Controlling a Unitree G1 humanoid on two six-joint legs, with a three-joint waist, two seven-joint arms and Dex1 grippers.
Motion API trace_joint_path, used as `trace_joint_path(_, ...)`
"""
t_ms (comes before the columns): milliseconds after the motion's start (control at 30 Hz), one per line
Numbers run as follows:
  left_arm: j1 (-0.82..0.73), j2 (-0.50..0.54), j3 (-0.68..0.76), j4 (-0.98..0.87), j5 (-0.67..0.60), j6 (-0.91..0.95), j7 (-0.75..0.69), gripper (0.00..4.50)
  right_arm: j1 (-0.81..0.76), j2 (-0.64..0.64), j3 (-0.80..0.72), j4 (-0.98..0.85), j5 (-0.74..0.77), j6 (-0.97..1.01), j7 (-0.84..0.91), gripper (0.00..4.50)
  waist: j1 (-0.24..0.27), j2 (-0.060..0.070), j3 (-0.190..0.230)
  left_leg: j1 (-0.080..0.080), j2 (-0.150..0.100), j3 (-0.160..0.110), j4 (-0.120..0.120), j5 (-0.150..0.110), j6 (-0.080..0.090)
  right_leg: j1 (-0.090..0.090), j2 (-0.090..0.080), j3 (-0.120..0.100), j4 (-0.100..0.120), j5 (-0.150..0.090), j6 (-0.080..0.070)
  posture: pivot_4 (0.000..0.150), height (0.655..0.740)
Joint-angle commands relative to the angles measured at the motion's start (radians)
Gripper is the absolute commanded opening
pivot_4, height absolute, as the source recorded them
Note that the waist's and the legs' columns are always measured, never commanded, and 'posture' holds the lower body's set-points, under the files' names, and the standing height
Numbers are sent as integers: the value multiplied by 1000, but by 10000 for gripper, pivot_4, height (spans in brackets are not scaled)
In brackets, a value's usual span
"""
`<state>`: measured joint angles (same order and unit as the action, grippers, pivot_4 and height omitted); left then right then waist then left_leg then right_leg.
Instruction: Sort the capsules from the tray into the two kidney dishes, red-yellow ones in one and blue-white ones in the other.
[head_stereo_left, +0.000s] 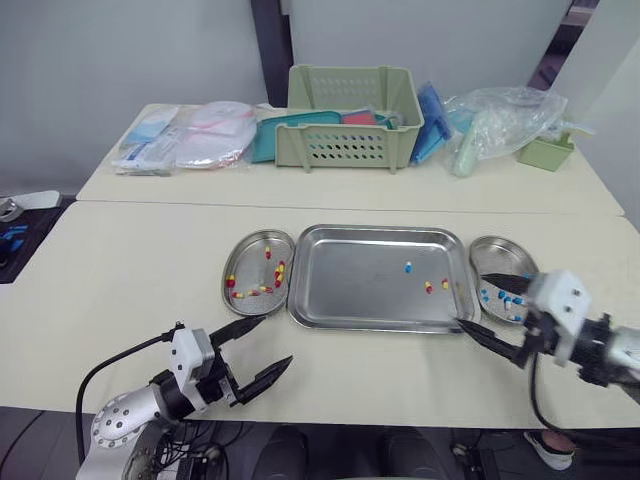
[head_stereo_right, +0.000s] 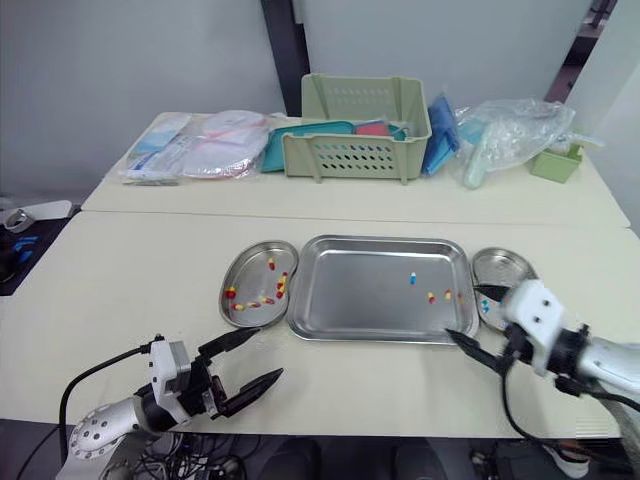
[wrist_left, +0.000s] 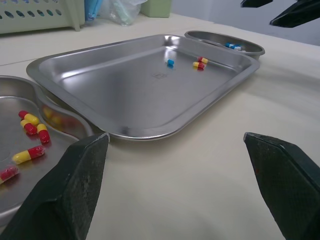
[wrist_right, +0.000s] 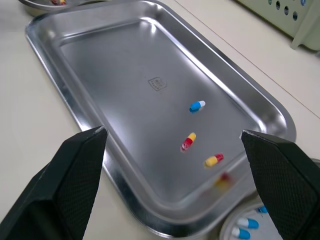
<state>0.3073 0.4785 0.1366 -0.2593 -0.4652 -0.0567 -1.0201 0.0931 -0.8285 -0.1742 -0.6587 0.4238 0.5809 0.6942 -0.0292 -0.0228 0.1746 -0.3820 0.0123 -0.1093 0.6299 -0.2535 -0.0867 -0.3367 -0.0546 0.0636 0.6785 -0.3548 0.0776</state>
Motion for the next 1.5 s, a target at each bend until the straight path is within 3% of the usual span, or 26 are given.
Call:
trace_joint_path(33, -10, 5, -12, -8, 1, -21, -3, 45000, -133, 67, 129, -6, -47, 144, -133, 40954, -1, 0, 0, 0, 0, 0, 0, 0, 0, 0, 0, 0, 0, 0, 0, 1500, 7390)
trace_joint_path(133, -24, 3, -23, -10, 1, -17, 6, 45000, -258, 160, 226, 24, -83, 260, -231, 31771, -3, 0, 0, 0, 0, 0, 0, 0, 0, -1, 0, 0, 1, 0, 0, 1500, 7390)
trace_joint_path(267, -40, 3, -35, -11, 0, -13, 12, 45000, -400, 246, 348, 110, -177, 388, -342, 31771, -4, 1, 0, 0, 0, -1, 0, 0, 0, -1, 0, 0, 1, 0, 0, 1500, 7390)
trace_joint_path(467, -48, 1, -50, -22, 1, -9, 22, 45000, -520, 372, 396, 250, -222, 491, -417, 31771, -4, 1, 0, -2, 0, -1, 0, 0, 0, -3, 0, 0, 1, 0, 0, 1500, 7390)
trace_joint_path(900, -37, 1, -70, -49, 3, -6, 54, 45000, -555, 457, 355, 405, -262, 496, -451, 31771, -6, 1, 0, -2, 0, 0, 0, 0, 0, -5, 0, 1, 2, 0, 0, 1500, 7390)
trace_joint_path(1000, -38, 2, -73, -52, 4, -4, 59, 45000, -552, 459, 353, 413, -261, 500, -445, 26696, -6, 1, 0, -2, 0, 0, 0, 0, 0, -5, 0, 1, 2, 0, 0, 1500, 7390)
trace_joint_path(1367, -41, 10, -77, -66, 4, 13, 79, 45000, -549, 428, 403, 406, -298, 451, -407, 235, -6, 1, 0, -2, 0, 0, 0, 0, 0, -5, 0, 1, 2, 0, 0, 1500, 7390)
trace_joint_path(1500, -49, 11, -76, -71, 2, 22, 85, 45000, -547, 407, 411, 375, -300, 426, -375, 235, -6, 1, 0, -2, 0, 0, -1, 0, 0, -5, 0, 1, 2, 0, 0, 1500, 7390)
